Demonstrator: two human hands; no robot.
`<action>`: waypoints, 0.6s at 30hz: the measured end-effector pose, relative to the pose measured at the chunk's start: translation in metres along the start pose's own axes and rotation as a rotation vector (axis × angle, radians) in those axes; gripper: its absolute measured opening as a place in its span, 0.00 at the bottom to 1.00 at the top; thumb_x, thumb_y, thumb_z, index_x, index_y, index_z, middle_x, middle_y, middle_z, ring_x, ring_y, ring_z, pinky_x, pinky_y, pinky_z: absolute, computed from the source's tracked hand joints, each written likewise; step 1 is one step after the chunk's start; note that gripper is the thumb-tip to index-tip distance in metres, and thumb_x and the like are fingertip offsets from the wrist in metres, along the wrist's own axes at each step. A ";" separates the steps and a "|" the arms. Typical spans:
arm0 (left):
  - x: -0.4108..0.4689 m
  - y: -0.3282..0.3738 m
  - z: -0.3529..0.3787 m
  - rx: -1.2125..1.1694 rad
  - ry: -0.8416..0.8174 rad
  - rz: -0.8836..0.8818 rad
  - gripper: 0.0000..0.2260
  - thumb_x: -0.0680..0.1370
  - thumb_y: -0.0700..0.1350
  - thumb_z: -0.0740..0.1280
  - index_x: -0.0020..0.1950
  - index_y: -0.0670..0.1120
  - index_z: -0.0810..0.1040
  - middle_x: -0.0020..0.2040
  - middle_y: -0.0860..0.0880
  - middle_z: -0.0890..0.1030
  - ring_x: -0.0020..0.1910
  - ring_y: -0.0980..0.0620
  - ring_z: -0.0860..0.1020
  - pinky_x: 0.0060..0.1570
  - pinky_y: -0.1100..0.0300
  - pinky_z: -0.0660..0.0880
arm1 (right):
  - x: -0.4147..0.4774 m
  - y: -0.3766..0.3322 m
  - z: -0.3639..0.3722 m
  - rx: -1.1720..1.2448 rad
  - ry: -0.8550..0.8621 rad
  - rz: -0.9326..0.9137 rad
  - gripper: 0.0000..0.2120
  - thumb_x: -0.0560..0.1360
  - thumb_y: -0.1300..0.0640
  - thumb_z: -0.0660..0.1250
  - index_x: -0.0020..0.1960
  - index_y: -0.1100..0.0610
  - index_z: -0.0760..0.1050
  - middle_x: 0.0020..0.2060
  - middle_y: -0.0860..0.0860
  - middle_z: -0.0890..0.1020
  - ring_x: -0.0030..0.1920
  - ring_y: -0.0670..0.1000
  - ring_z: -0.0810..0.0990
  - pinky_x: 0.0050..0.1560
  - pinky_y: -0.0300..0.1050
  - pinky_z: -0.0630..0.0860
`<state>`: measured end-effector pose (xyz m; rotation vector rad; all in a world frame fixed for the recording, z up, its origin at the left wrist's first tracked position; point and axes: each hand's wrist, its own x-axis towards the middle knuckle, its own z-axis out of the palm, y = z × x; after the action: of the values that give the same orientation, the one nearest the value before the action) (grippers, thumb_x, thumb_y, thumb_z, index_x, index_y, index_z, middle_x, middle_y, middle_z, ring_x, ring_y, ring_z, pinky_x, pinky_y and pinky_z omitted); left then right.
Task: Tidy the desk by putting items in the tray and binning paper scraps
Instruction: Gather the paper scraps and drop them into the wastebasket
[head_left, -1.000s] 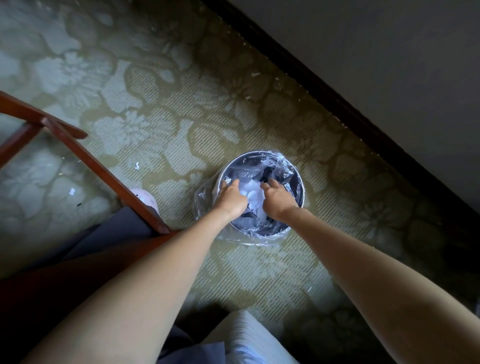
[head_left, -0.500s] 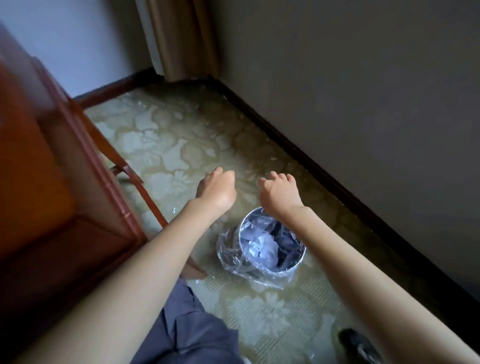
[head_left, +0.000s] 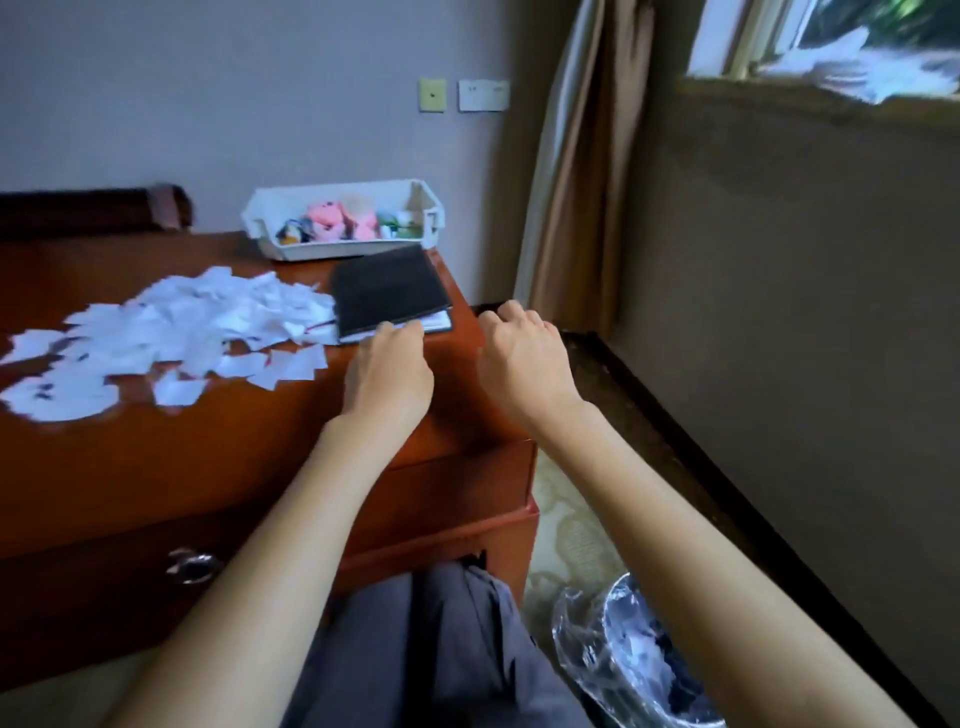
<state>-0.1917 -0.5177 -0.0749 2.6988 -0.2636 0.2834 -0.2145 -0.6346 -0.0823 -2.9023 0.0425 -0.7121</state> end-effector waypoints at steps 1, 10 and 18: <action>-0.003 -0.021 -0.006 0.003 0.037 -0.051 0.19 0.79 0.33 0.52 0.68 0.42 0.70 0.66 0.39 0.72 0.66 0.39 0.70 0.64 0.48 0.68 | 0.002 -0.020 0.005 0.028 0.027 -0.044 0.08 0.70 0.65 0.63 0.49 0.64 0.76 0.48 0.63 0.79 0.48 0.64 0.79 0.45 0.52 0.74; -0.015 -0.170 -0.043 0.100 0.181 -0.345 0.22 0.81 0.40 0.55 0.75 0.46 0.59 0.78 0.41 0.50 0.77 0.42 0.43 0.73 0.46 0.53 | 0.031 -0.156 0.069 0.160 -0.348 -0.254 0.24 0.81 0.51 0.53 0.74 0.56 0.56 0.76 0.57 0.52 0.77 0.60 0.47 0.73 0.58 0.58; -0.002 -0.216 -0.041 0.164 0.040 -0.222 0.23 0.83 0.41 0.50 0.77 0.52 0.50 0.79 0.48 0.46 0.78 0.46 0.41 0.74 0.43 0.48 | 0.035 -0.167 0.089 0.206 -0.449 -0.183 0.17 0.81 0.50 0.50 0.65 0.52 0.70 0.65 0.57 0.71 0.70 0.60 0.63 0.71 0.59 0.55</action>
<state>-0.1513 -0.3068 -0.1204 2.8471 0.0747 0.3030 -0.1432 -0.4592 -0.1185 -2.8121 -0.3297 -0.0658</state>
